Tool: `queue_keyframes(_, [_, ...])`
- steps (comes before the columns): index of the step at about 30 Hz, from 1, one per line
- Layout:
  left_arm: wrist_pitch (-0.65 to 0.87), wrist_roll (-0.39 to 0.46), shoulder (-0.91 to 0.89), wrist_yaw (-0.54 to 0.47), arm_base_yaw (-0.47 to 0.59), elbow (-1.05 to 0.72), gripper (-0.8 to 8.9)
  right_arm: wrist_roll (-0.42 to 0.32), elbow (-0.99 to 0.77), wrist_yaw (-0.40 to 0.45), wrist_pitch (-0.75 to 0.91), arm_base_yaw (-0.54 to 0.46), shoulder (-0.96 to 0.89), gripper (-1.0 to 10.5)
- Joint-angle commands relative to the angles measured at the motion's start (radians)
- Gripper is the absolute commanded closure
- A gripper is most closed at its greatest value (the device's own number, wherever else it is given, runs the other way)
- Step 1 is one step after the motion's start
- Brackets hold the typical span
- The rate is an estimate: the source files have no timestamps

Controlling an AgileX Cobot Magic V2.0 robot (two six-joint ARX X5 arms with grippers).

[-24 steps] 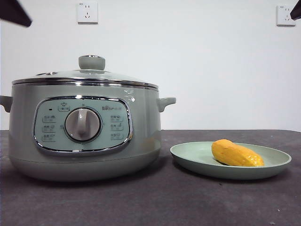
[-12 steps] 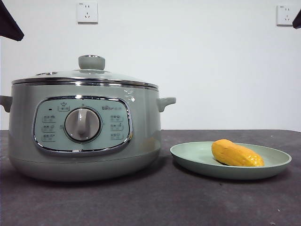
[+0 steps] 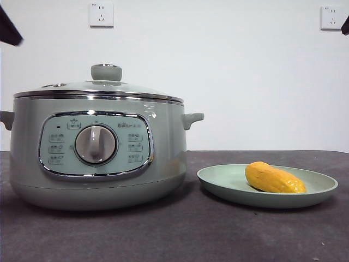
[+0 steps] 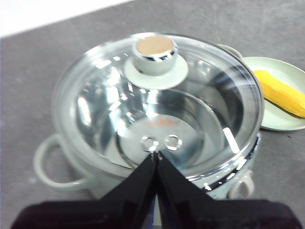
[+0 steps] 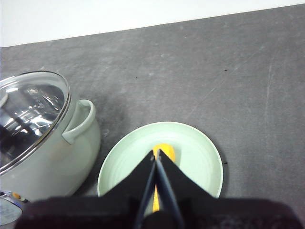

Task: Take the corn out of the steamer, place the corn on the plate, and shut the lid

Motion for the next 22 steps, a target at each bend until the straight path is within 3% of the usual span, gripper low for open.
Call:
queue_keyframes(1, [0.007, 0.090, -0.089, -0.014, 0.031, -0.007, 8.16, 0.009, -0.008, 0.003, 0.006, 0.000, 0.000, 9.5])
queue_keyframes(7, [0.054, 0.106, -0.252, -0.013, 0.190, -0.065, 8.16, 0.009, -0.008, 0.003, 0.006, 0.000, 0.000, 9.5])
queue_keyframes(14, [0.211, 0.100, -0.412, 0.006, 0.384, -0.296, 8.16, 0.009, -0.008, 0.003, 0.006, 0.000, 0.000, 9.5])
queue_keyframes(22, [0.296, 0.035, -0.507, 0.026, 0.473, -0.520, 8.16, 0.009, -0.008, 0.003, 0.006, 0.000, 0.000, 9.5])
